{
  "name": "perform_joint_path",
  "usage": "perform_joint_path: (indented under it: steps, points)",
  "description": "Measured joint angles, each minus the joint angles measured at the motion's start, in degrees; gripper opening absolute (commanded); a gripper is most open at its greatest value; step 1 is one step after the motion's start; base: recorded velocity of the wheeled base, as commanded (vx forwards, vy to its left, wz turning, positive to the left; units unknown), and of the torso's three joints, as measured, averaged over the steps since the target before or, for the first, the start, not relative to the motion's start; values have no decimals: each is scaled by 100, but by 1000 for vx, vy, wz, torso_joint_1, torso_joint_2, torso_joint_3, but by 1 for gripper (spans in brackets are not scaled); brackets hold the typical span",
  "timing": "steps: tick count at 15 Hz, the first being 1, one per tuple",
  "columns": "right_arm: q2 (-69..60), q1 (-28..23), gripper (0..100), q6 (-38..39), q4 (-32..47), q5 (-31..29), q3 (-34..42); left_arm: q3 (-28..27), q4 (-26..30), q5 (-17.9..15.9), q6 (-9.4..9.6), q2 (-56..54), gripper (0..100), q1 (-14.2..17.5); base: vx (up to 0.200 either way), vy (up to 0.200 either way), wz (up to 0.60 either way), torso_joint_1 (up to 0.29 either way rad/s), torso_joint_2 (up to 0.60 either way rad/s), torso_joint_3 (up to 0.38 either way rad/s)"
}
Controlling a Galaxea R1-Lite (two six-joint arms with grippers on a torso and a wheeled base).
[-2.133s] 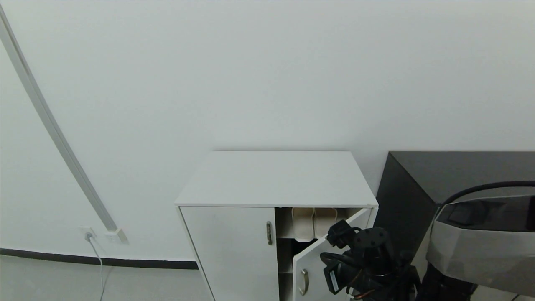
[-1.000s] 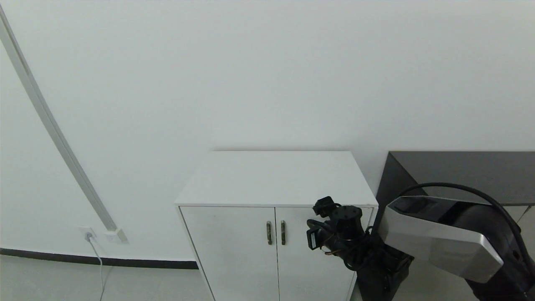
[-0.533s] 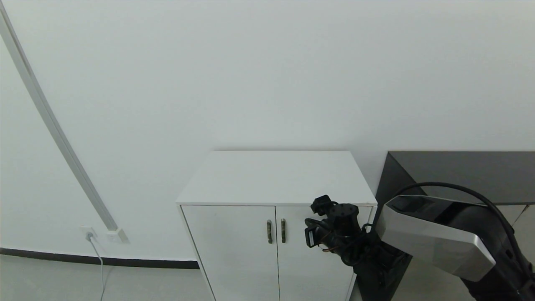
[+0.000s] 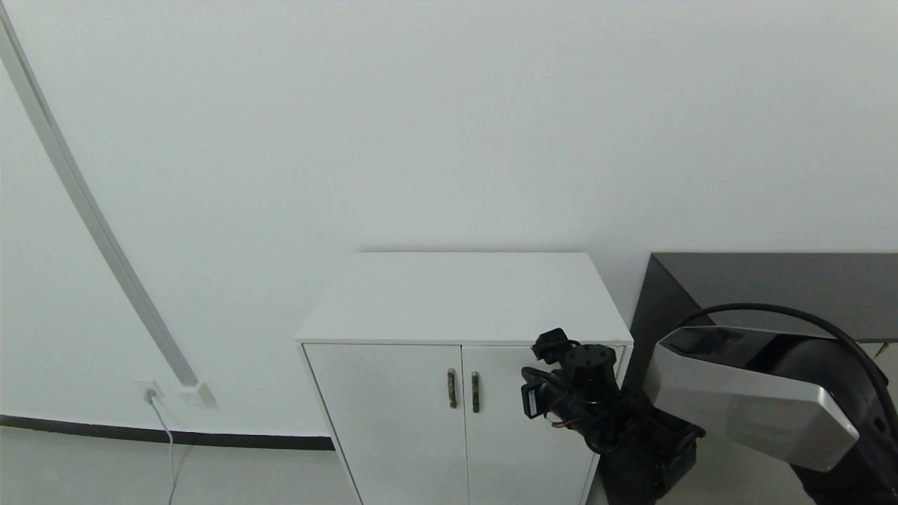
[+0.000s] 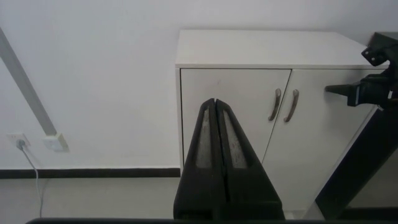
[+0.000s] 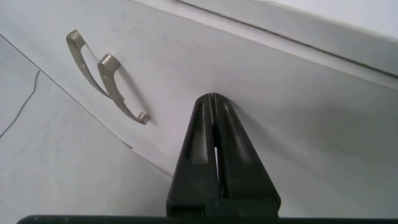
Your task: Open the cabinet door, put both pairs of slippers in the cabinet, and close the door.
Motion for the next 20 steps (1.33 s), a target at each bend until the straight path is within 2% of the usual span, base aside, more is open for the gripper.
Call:
perform_joint_path:
  steps: [11,15,20]
  points:
    - [-514,202,0,-2,-1079,44,1423,0,0,2,2,0,0,-4,0,0,0,0,0,0]
    - [-1240,185,0,-20,-1078,39,2004,0,0,0,4,0,0,-2,0,0,0,0,0,0]
    - [-2356,-129,0,-38,-1067,27,2848,0,0,0,6,0,0,-2,0,0,0,0,0,0]
